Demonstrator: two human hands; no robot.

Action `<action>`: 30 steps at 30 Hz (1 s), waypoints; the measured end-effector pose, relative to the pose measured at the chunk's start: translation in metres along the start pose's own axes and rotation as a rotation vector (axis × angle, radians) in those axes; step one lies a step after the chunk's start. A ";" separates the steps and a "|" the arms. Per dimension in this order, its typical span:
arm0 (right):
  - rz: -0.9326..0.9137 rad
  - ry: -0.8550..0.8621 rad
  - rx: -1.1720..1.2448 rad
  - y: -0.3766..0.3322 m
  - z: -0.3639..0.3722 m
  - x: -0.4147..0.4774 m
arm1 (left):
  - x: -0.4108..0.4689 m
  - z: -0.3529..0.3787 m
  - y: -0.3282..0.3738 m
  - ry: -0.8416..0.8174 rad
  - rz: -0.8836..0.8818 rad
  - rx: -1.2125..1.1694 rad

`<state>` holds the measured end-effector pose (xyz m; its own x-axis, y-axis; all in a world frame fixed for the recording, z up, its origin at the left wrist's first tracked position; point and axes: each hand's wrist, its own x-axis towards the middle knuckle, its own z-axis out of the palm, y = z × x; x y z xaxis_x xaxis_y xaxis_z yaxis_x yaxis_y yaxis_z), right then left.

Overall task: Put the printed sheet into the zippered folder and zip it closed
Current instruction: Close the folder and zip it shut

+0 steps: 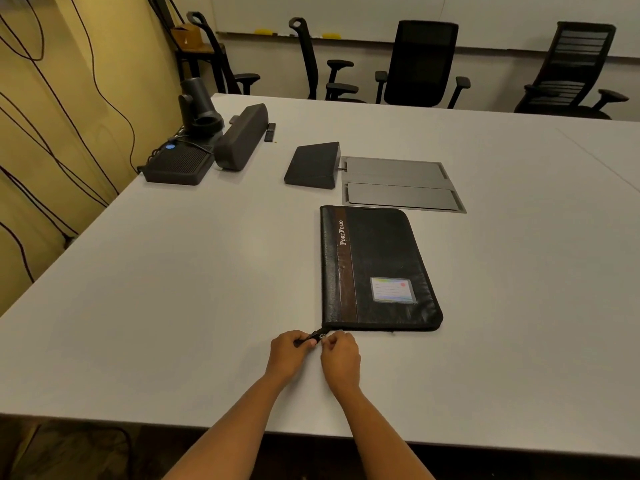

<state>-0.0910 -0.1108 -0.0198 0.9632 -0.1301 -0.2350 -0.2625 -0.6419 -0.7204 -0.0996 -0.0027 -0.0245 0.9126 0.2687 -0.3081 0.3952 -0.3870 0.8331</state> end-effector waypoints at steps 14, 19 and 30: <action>0.353 0.338 0.292 0.009 -0.028 0.031 | 0.010 -0.012 0.003 -0.055 0.077 0.168; 0.272 0.310 0.259 0.025 -0.041 0.034 | 0.016 -0.013 0.013 -0.061 0.193 0.421; 0.196 0.295 0.090 0.034 -0.042 0.035 | 0.032 0.035 0.032 -0.201 0.516 0.894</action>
<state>-0.0641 -0.1691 -0.0255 0.8658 -0.4647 -0.1855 -0.4350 -0.5160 -0.7379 -0.0539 -0.0370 -0.0241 0.9606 -0.2334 -0.1510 -0.1875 -0.9450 0.2681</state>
